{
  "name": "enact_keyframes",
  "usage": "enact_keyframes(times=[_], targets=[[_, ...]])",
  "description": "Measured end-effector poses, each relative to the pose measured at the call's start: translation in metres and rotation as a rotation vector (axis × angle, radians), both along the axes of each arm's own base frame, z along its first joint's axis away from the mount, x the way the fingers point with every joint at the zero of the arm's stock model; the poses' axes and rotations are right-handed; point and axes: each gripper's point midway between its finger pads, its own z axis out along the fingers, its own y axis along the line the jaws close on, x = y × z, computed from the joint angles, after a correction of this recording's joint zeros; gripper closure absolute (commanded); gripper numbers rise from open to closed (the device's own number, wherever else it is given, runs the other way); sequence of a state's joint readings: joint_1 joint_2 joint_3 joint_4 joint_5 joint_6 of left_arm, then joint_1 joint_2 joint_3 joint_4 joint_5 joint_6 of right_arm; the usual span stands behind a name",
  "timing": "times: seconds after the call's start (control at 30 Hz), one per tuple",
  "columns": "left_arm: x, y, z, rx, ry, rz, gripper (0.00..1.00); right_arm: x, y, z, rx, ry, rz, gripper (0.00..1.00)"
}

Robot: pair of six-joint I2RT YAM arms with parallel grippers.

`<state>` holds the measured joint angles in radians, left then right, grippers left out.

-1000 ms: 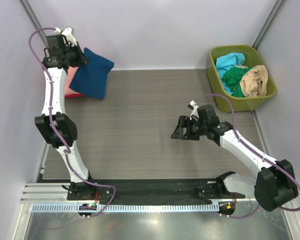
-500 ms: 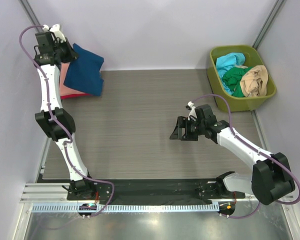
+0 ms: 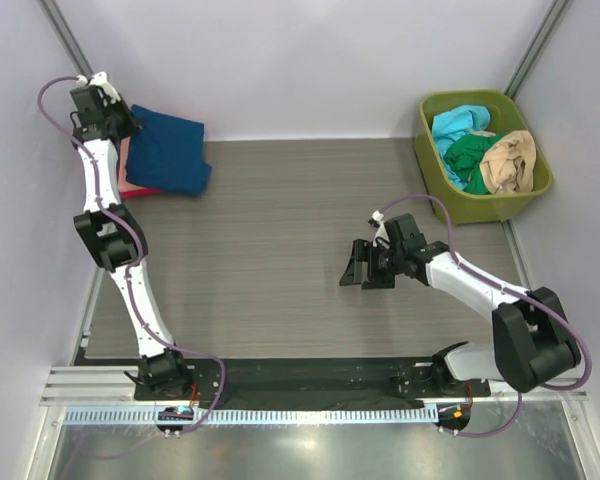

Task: Fold and stack the t-shirts
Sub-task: Neatly place the folded tshirt to the corner

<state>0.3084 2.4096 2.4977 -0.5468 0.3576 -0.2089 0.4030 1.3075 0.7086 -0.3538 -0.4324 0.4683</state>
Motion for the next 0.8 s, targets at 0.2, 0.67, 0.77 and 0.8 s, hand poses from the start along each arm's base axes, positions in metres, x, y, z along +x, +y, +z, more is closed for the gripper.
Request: enact_keyframes(times=[0.2,0.67,0.77,0.8], targets=[[0.021,0.062,-0.041,0.053,-0.011,0.176,1.0,0.001,0.001,-0.019,-0.015,0.055,-0.014,0.24],[0.02,0.081,-0.099,0.082,0.05,0.314,0.0,0.003,0.018,-0.022,0.004,0.052,-0.011,0.24],[0.002,0.073,-0.069,0.111,0.057,0.36,0.0,0.0,0.024,-0.012,0.016,0.021,0.001,0.24],[-0.006,0.07,-0.052,0.128,0.051,0.384,0.0,0.0,0.026,-0.008,0.021,0.005,0.004,0.24]])
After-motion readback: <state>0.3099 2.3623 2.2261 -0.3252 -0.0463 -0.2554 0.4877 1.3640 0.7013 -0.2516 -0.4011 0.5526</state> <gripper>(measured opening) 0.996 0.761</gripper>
